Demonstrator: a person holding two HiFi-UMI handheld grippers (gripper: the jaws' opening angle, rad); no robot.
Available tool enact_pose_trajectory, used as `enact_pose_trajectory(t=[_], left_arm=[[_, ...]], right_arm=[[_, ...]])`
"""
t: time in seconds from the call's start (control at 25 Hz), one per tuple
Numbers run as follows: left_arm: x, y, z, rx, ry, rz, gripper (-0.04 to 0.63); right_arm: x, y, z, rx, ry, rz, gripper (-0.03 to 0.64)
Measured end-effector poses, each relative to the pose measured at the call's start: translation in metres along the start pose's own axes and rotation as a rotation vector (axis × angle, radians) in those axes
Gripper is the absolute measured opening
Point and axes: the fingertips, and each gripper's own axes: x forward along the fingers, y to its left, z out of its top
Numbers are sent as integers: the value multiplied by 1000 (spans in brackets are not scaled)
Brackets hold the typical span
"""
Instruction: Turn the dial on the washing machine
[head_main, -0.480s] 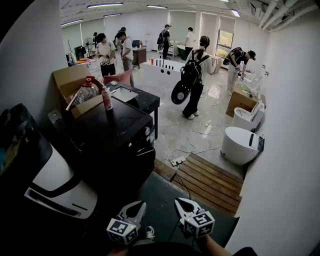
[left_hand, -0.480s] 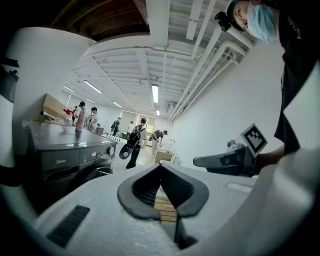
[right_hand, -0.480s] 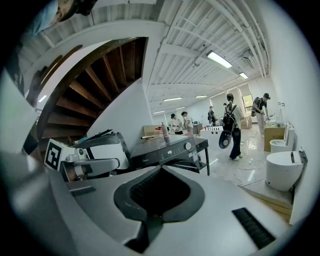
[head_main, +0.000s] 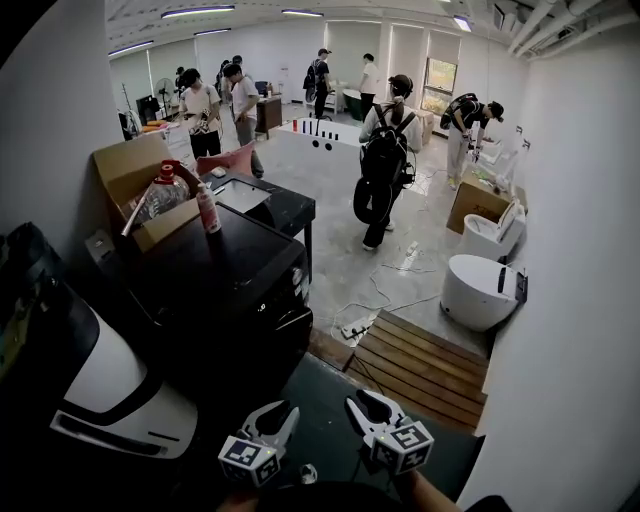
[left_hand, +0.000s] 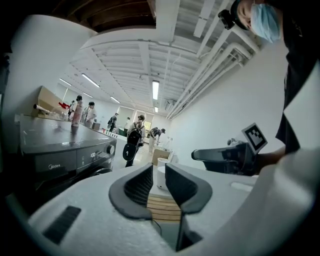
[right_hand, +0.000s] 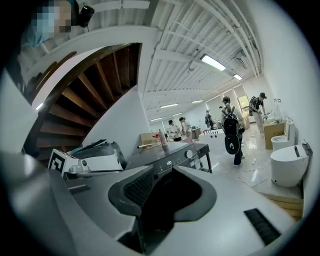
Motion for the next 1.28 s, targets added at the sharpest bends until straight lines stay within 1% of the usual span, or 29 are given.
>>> enact_pose_trajectory(t=[0.16,0.24,0.32,0.52,0.64,0.88,1.0,1.28], left_arm=[[10,24,7,-23,19,-38,142],[14,34,9,-23,24,-53,152],[18,48,11,-27,24,-46,155],[30,64,12,-51,18,-26,155],[43,75,12,-62,17,23,155],[83,85,29,-84,-51,172,155],[110,77,36,-102,-87,238,155],[167,54,37,-121,-126,359,155]], right_arm=[[27,-4,11,32,-28,-16,152],[36,-8,11,33,-42,-19,186],[46,-7,12,47,-41,-14,196],[69,-17,11,82,-12,20,190],[84,-30,17,75,13,57,190],[111,-73,39,22,85,168,189],[118,-102,52,-8,124,226,187],[131,-166,83,-61,146,336,187]])
